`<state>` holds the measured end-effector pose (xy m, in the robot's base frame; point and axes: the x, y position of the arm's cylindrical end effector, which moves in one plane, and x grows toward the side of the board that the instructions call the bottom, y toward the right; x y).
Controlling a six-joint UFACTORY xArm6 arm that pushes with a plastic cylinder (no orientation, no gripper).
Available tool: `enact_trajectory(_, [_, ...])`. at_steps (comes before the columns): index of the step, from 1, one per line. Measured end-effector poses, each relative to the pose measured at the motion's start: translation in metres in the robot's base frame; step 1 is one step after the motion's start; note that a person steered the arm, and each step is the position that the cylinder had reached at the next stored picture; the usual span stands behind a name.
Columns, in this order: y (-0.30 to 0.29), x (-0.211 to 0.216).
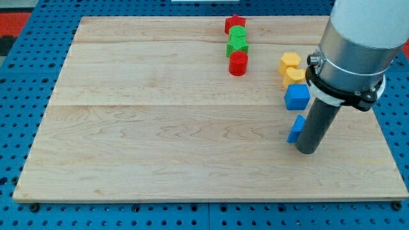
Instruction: Place the blue triangle below the blue cube
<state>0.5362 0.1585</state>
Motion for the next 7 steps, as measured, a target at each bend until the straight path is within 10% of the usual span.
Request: enact_trajectory(7, [-0.069, 0.003])
